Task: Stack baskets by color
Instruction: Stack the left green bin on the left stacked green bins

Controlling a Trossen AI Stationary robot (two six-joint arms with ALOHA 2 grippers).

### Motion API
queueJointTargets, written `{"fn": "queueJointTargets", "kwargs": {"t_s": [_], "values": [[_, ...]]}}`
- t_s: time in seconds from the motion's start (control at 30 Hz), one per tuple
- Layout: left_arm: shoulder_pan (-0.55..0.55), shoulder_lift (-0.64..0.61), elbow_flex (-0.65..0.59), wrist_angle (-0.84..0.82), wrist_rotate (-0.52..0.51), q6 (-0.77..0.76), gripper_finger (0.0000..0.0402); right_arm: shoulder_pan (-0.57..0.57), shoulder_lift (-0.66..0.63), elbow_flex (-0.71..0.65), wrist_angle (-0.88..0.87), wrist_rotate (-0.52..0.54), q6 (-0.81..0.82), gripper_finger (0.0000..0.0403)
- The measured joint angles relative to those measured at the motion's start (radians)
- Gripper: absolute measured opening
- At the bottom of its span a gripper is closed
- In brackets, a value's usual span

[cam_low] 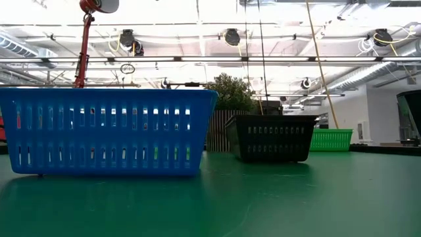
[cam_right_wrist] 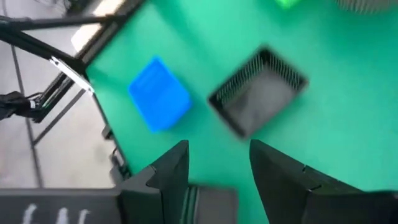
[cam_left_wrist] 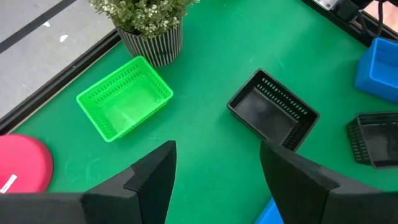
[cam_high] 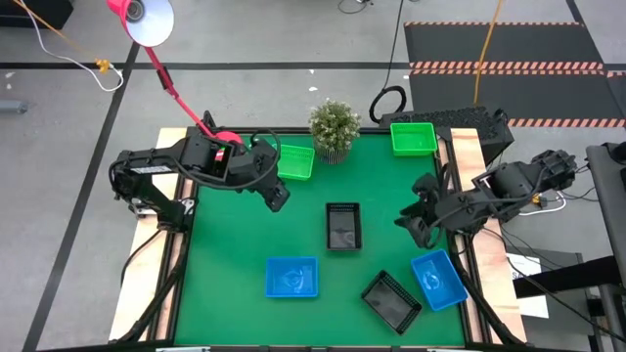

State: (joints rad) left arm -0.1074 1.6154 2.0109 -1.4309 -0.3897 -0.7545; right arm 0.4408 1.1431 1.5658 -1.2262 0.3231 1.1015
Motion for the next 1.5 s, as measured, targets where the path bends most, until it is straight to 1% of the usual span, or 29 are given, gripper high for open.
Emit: {"fn": "queueJointTargets", "kwargs": {"t_s": [0.2, 0.4, 0.53, 0.6, 0.63, 0.73, 0.87, 0.97, 1.07, 1.17, 1.27, 1.4, 1.5], "values": [[0.000, 0.000, 0.000, 0.034, 0.031, 0.051, 0.0232, 0.000, -0.003, 0.000, 0.031, 0.091, -0.205, 0.0164], [-0.001, 0.000, 0.000, 0.038, 0.034, 0.066, 0.0232, -0.001, -0.003, 0.000, 0.056, 0.178, -0.439, 0.0164], [-0.001, 0.000, 0.000, 0.038, 0.035, 0.090, 0.0232, 0.000, -0.004, 0.000, 0.065, 0.205, -0.583, 0.0164], [0.009, -0.001, -0.009, 0.039, 0.061, 0.100, 0.0232, -0.001, -0.003, 0.000, 0.078, 0.208, -0.630, 0.0164], [0.029, -0.002, -0.021, 0.038, 0.096, 0.108, 0.0232, -0.002, -0.003, 0.000, 0.084, 0.221, -0.645, 0.0164], [0.093, 0.000, -0.052, 0.039, 0.174, 0.180, 0.0232, -0.006, -0.003, 0.000, 0.112, 0.252, -0.674, 0.0164], [0.131, -0.001, -0.055, 0.112, 0.260, 0.352, 0.0232, -0.008, -0.004, 0.000, 0.158, 0.253, -0.690, 0.0164], [0.133, -0.013, -0.055, 0.130, 0.261, 0.478, 0.0232, -0.007, -0.004, 0.000, 0.168, 0.253, -0.695, 0.0164], [0.133, -0.043, -0.053, 0.047, 0.235, 0.624, 0.0232, -0.009, -0.003, -0.001, 0.169, 0.255, -0.682, 0.0164], [0.144, -0.058, -0.053, -0.015, 0.205, 0.682, 0.0232, -0.023, -0.004, -0.010, 0.177, 0.256, -0.663, 0.0164], [0.179, -0.055, -0.055, 0.004, 0.238, 0.800, 0.0228, -0.036, -0.004, -0.022, 0.189, 0.255, -0.659, 0.0164], [0.245, -0.066, -0.054, 0.015, 0.315, 0.898, 0.0193, -0.055, -0.004, -0.032, 0.222, 0.254, -0.679, 0.0164], [0.299, -0.064, -0.082, 0.024, 0.315, 0.982, 0.0157, -0.072, -0.003, -0.034, 0.220, 0.255, -0.697, 0.0164]]}}
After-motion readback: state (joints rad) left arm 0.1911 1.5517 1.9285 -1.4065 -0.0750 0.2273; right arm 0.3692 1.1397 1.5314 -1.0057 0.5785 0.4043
